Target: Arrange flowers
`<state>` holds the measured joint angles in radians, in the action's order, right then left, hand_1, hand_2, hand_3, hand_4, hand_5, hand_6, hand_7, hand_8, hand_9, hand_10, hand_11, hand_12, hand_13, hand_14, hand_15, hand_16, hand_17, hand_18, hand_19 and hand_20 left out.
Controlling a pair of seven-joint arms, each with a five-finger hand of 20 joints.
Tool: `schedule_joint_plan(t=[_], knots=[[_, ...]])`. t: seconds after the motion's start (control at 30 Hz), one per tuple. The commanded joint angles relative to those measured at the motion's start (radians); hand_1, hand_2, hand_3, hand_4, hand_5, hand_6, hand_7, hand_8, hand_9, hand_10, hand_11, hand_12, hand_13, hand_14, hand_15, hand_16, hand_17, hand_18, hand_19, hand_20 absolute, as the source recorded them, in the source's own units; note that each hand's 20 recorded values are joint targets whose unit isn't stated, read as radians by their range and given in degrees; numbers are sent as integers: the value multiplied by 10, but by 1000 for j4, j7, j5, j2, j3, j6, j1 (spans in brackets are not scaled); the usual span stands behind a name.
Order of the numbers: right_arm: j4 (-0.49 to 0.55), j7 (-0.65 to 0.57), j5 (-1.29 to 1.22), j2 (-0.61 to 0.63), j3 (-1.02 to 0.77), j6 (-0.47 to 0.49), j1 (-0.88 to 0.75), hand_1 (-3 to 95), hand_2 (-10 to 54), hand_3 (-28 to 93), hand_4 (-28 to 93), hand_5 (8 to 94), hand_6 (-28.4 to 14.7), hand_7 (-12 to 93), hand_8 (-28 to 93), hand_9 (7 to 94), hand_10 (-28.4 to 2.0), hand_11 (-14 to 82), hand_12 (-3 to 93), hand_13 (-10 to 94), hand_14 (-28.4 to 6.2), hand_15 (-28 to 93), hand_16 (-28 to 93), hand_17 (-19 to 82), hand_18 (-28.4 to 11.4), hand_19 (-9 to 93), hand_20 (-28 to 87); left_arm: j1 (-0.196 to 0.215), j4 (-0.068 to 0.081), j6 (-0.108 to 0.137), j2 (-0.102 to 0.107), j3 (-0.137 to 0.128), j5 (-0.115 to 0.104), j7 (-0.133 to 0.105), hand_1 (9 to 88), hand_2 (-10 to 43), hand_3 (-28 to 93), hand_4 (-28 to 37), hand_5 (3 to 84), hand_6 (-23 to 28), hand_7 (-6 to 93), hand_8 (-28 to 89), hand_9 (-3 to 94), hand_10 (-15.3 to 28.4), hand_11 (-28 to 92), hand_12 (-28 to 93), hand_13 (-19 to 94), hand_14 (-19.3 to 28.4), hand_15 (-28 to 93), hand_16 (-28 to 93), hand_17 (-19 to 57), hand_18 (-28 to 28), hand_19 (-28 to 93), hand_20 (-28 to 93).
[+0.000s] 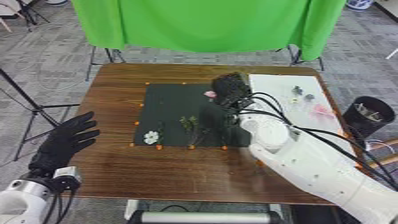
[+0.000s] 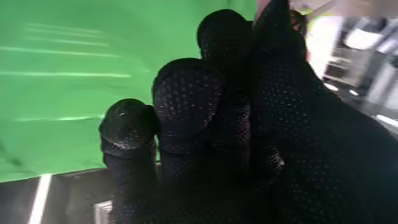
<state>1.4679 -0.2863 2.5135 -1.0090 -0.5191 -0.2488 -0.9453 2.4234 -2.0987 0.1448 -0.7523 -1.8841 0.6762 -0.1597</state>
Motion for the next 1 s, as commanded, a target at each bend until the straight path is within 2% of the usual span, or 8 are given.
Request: schedule_joint_plan(t=[0.03, 0.23, 0.27, 0.3, 0.43, 0.87, 0.9, 1.0], knots=[[-27, 38, 35, -171, 108, 32, 88, 451, -95, 885, -272, 744, 49, 462, -31, 932, -42, 128, 460, 770, -21, 612, 359, 387, -201, 903, 455, 8, 1, 1, 14, 2, 0, 1, 249, 14, 703, -270, 302, 43, 189, -107, 259, 128, 222, 135, 211, 166, 335, -16, -94, 227, 459, 63], [-85, 39, 49, -232, 177, 50, 140, 449, -95, 885, -268, 745, 49, 462, -32, 932, -42, 128, 459, 769, -22, 614, 358, 387, -201, 904, 455, -6, 4, 4, 33, 11, -1, 2, 249, 14, 704, -271, 300, 43, 190, -108, 258, 129, 222, 136, 211, 166, 334, -16, -94, 228, 460, 63], [-99, 36, 50, -242, 194, 51, 155, 448, -95, 885, -267, 745, 50, 462, -32, 932, -42, 128, 459, 769, -22, 614, 358, 387, -201, 904, 455, -4, 3, 9, 38, 12, -4, -5, 249, 14, 704, -271, 300, 43, 190, -108, 258, 129, 222, 136, 211, 166, 334, -16, -94, 228, 461, 63], [-111, 36, 56, -250, 199, 52, 158, 449, -95, 884, -266, 746, 51, 463, -32, 932, -41, 128, 459, 769, -22, 614, 357, 387, -200, 904, 455, -10, 4, 6, 37, 13, -3, 1, 249, 14, 704, -271, 299, 42, 191, -108, 258, 129, 222, 136, 211, 166, 334, -16, -94, 228, 460, 63], [-152, 16, 51, -273, 247, 53, 193, 449, -95, 880, -263, 745, 51, 463, -33, 933, -40, 128, 458, 769, -23, 616, 355, 387, -200, 904, 455, -27, 8, 7, 51, 27, -3, -2, 250, 16, 702, -270, 298, 41, 192, -108, 258, 130, 222, 136, 211, 166, 335, -15, -94, 228, 461, 63], [-189, -14, 79, -301, 275, 107, 213, 447, -95, 880, -264, 741, 56, 466, -34, 928, -38, 128, 461, 765, -19, 622, 357, 386, -199, 906, 456, -42, 11, 5, 59, 34, -1, 1, 249, 15, 702, -270, 297, 41, 192, -109, 257, 130, 221, 137, 211, 166, 334, -15, -94, 228, 461, 63], [-194, -17, 79, -304, 284, 110, 221, 446, -95, 879, -265, 740, 56, 465, -35, 927, -37, 127, 461, 764, -19, 622, 359, 384, -199, 906, 456, -41, 11, 9, 62, 36, -4, -5, 249, 15, 702, -269, 297, 41, 193, -109, 258, 130, 221, 136, 211, 166, 334, -15, -94, 228, 461, 63], [-196, -27, 86, -305, 279, 141, 214, 443, -95, 873, -272, 734, 56, 467, -32, 923, -37, 127, 461, 762, -20, 623, 359, 382, -198, 905, 457, -48, 13, 2, 61, 38, -1, -2, 249, 15, 702, -269, 297, 42, 193, -109, 257, 130, 221, 137, 211, 166, 334, -15, -94, 228, 462, 63]])
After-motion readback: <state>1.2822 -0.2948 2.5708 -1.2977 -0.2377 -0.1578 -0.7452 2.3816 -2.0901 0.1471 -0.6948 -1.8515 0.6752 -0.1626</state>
